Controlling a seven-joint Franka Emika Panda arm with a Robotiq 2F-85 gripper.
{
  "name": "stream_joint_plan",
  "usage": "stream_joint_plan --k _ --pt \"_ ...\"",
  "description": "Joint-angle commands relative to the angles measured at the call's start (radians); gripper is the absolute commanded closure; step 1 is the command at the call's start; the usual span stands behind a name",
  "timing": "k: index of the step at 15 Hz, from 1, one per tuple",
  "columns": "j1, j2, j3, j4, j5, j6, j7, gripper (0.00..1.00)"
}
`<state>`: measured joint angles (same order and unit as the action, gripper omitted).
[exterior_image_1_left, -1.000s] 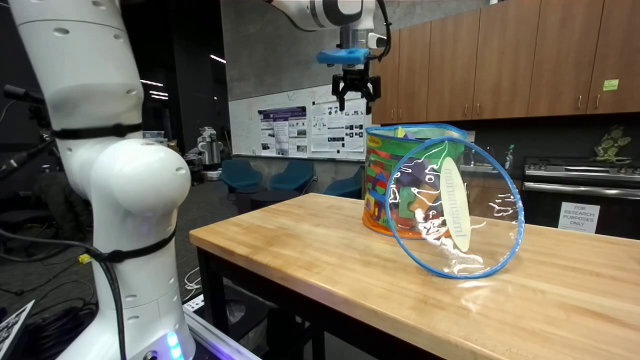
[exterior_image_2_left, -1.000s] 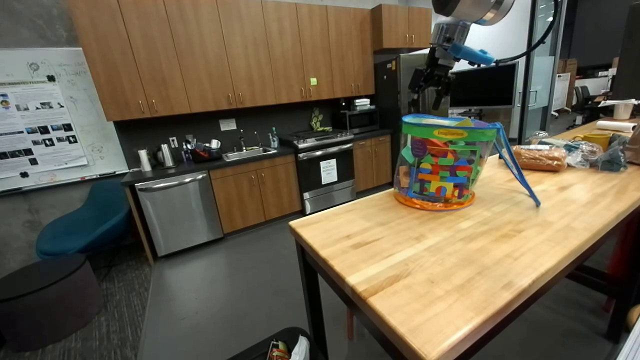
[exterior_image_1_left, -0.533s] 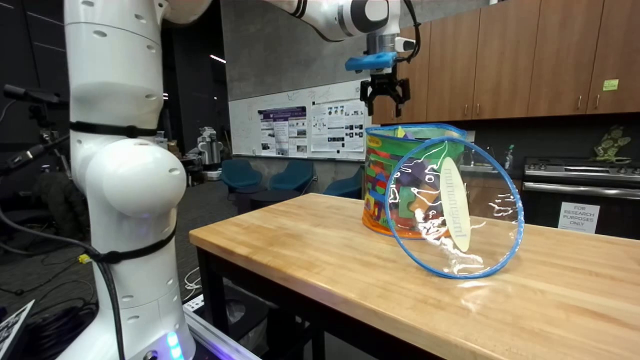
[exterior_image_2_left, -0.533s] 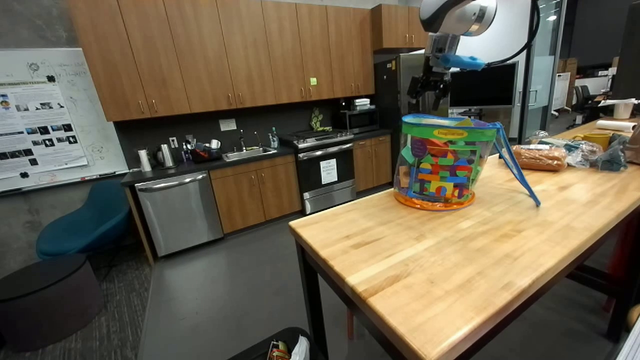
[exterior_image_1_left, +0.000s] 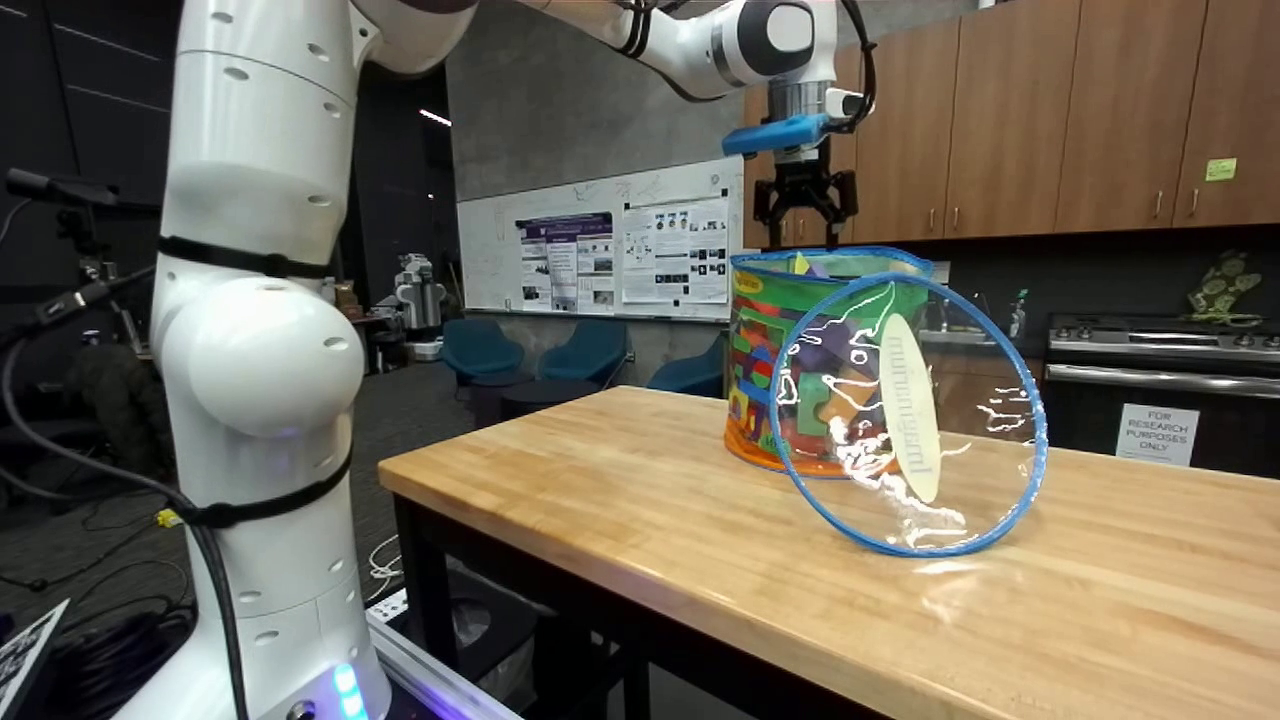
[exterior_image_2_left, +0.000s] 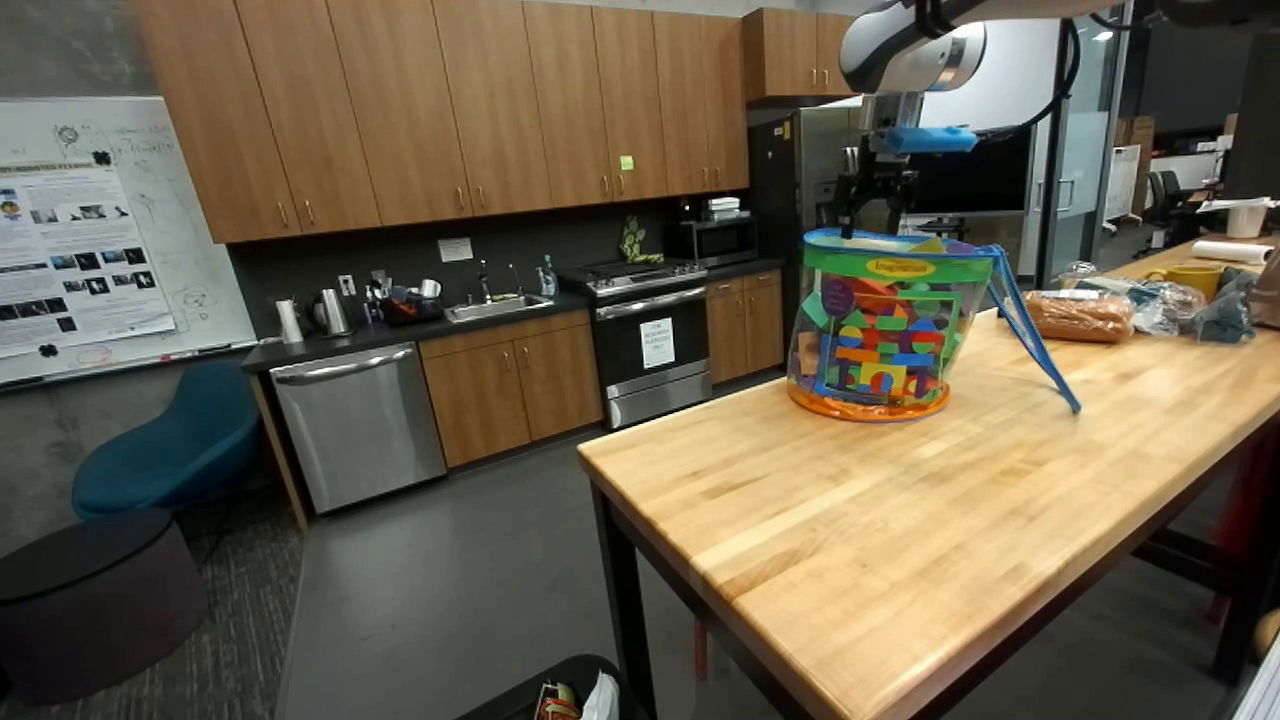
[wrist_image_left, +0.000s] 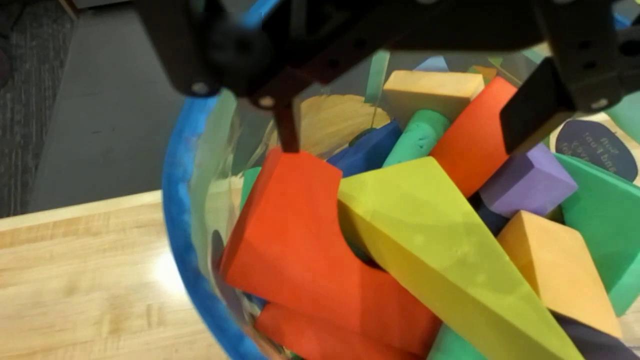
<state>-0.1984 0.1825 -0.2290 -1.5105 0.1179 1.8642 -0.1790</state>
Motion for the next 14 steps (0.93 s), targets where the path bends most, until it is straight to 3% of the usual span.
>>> stream_joint_plan --k 1,8,14 --pt "-0.025 0.029 0.025 0.046 0.019 -0.103 -0.026 0.0" --pt "-0.036 0.072 0.039 0.066 0.057 -0.231 -0.035 0.0" --pt "-0.069 0.092 0.045 0.103 0.2 -0.258 -0.033 0.0"
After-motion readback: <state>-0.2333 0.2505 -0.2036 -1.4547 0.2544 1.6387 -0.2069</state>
